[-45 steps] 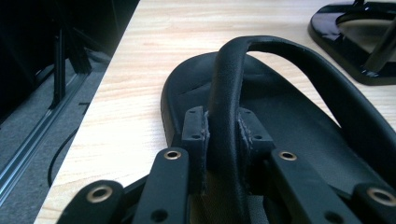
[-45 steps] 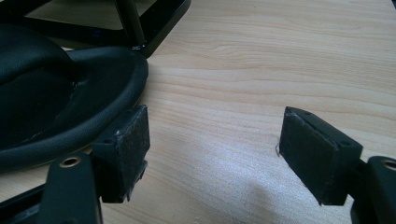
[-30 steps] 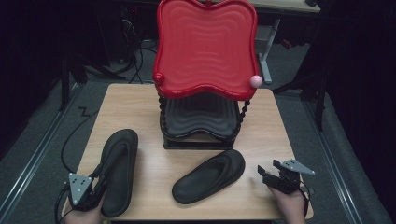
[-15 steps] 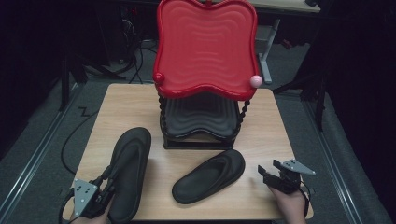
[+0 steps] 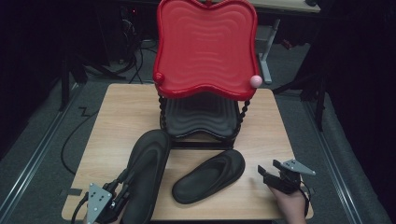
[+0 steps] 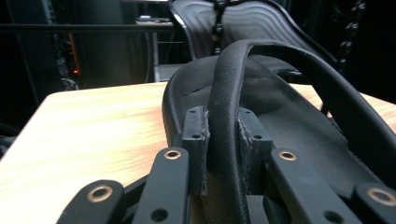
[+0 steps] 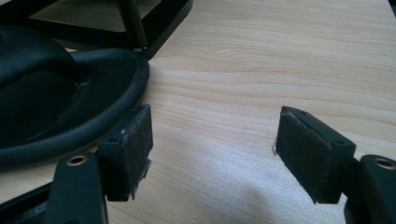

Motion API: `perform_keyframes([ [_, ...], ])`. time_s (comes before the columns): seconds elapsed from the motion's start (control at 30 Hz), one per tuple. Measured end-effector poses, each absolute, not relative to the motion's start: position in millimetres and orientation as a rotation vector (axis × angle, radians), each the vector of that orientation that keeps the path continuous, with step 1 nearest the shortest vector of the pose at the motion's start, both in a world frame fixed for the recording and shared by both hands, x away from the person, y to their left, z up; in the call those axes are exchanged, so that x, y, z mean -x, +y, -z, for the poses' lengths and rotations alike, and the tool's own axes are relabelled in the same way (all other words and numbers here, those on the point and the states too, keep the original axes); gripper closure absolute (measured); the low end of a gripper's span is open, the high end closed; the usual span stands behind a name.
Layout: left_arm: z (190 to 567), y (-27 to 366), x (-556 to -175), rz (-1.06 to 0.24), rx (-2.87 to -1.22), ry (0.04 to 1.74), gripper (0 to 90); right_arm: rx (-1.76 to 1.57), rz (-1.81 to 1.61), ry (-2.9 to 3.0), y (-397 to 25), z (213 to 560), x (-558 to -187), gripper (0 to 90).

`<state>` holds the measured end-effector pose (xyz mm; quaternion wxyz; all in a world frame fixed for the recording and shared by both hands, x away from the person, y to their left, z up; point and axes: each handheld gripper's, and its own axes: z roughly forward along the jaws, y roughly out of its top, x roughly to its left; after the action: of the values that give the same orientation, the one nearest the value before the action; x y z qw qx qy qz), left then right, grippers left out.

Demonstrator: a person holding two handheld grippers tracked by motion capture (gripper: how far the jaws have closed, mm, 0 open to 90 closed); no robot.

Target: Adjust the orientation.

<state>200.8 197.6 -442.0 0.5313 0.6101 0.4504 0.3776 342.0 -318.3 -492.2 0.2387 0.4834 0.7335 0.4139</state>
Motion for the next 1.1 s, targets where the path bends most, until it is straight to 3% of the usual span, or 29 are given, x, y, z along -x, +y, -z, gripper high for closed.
perform_keyframes([
  [0.23, 439, 177, -208, -0.873, -1.463, 1.021, 76.0, -1.321, -1.123, 1.995, -322, 490, -336, 27.6],
  [0.53, 434, 145, -249, -0.849, -1.492, 0.994, 76.1, -1.308, -1.107, 1.964, -336, 486, -314, 27.6],
  [1.1, 410, 108, -310, -0.987, -1.470, 0.967, 76.3, -1.185, -1.180, 1.981, -318, 473, -308, 25.1],
])
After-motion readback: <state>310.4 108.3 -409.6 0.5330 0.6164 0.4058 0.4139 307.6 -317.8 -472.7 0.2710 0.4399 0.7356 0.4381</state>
